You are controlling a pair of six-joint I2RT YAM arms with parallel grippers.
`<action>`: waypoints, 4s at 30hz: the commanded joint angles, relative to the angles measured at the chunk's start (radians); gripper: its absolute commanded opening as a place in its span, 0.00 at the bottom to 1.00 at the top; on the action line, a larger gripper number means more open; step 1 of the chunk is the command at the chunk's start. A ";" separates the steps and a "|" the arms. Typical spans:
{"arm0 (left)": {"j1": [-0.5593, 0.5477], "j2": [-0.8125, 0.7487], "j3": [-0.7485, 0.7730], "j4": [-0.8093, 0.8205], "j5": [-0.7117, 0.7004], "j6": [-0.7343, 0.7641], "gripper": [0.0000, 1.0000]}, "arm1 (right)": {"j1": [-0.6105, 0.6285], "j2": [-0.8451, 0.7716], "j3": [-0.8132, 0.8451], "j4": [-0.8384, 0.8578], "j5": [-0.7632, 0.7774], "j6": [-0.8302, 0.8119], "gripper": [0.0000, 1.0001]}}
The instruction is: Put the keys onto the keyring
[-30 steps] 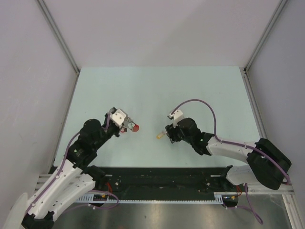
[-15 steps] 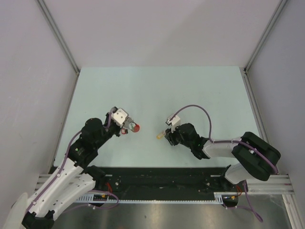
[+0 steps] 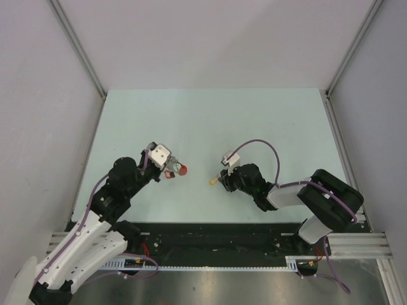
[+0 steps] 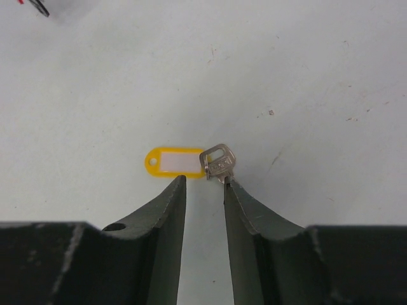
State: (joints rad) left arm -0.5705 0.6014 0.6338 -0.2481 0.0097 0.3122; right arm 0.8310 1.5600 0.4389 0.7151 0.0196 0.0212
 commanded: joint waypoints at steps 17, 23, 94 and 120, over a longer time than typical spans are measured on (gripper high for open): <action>0.009 -0.006 0.007 0.063 -0.002 -0.015 0.00 | -0.017 0.097 0.021 0.133 -0.032 -0.043 0.31; 0.009 -0.006 0.007 0.061 0.001 -0.015 0.00 | -0.021 0.113 0.026 0.149 -0.029 -0.047 0.29; 0.040 0.113 0.150 0.155 0.206 -0.035 0.00 | -0.151 -0.319 0.280 -0.100 -0.320 -0.150 0.00; 0.149 0.256 0.139 0.244 0.595 -0.016 0.00 | -0.225 -0.391 0.345 -0.388 -0.483 -0.136 0.00</action>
State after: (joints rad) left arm -0.4305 0.8898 0.7952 -0.0734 0.5289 0.2852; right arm 0.6044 1.1969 0.7486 0.3656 -0.4316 -0.1097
